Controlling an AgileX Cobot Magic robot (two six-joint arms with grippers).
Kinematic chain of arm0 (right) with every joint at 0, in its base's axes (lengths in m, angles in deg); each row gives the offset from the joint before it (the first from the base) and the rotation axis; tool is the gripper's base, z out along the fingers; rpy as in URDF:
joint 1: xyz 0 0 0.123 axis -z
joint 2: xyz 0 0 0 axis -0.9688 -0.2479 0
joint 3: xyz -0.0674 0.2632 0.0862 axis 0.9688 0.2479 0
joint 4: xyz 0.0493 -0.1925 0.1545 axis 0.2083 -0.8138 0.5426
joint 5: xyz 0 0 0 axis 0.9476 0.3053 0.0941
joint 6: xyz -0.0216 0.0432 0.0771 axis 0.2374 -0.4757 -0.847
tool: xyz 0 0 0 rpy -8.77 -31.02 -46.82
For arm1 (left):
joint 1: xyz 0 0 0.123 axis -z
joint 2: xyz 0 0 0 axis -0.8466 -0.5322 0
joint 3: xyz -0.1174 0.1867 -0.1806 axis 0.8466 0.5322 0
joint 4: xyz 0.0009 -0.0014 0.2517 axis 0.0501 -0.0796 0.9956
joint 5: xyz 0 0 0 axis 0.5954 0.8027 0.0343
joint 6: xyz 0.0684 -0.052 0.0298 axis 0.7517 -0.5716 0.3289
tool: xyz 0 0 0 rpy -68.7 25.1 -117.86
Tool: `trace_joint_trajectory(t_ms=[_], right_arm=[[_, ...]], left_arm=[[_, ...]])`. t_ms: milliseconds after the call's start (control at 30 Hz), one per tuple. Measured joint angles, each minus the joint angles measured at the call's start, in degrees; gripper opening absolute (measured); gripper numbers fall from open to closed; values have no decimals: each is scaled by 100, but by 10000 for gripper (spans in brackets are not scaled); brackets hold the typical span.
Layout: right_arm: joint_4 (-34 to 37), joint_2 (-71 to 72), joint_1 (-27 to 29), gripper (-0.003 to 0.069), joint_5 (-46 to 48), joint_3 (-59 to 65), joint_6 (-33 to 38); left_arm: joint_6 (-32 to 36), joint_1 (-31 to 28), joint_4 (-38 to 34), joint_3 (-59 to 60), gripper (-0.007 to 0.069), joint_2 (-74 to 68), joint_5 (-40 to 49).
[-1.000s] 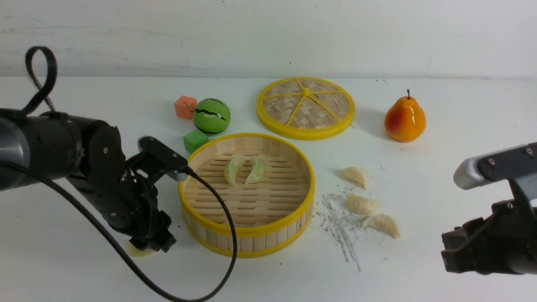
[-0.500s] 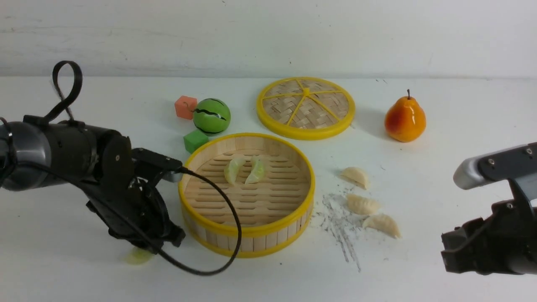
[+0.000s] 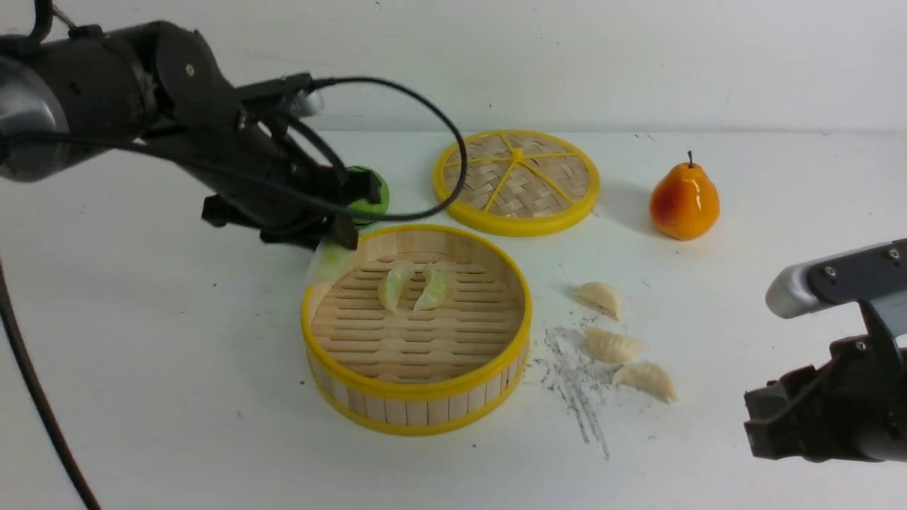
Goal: Put the dumplings into the steamer on the white table.
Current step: 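Place the dumpling into the bamboo steamer basket with the left gripper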
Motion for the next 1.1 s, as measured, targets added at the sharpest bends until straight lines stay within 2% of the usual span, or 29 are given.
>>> trace_joint_trajectory(t_ms=[133, 267, 500, 800, 900, 1100], right_arm=[[0, 0, 0, 181, 0, 0, 0], [0, 0, 0, 181, -12, 0, 0], [-18, -131, 0, 182, -61, 0, 0], [-18, -301, 0, 190, -64, 0, 0], [-18, -301, 0, 190, -64, 0, 0], [-1, -301, 0, 192, -64, 0, 0]], left_arm=[[-136, 48, -666, -573, 168, -567, 101], [-155, 444, -1071, -1028, 168, -1138, -14], [-402, 1014, -836, -1333, 168, -1726, -654], [-637, 1038, -666, -1333, 169, -1984, -1032], [-639, 1038, -666, -1333, 209, -2016, -1027], [-639, 1038, -666, -1340, 363, -2138, -982]])
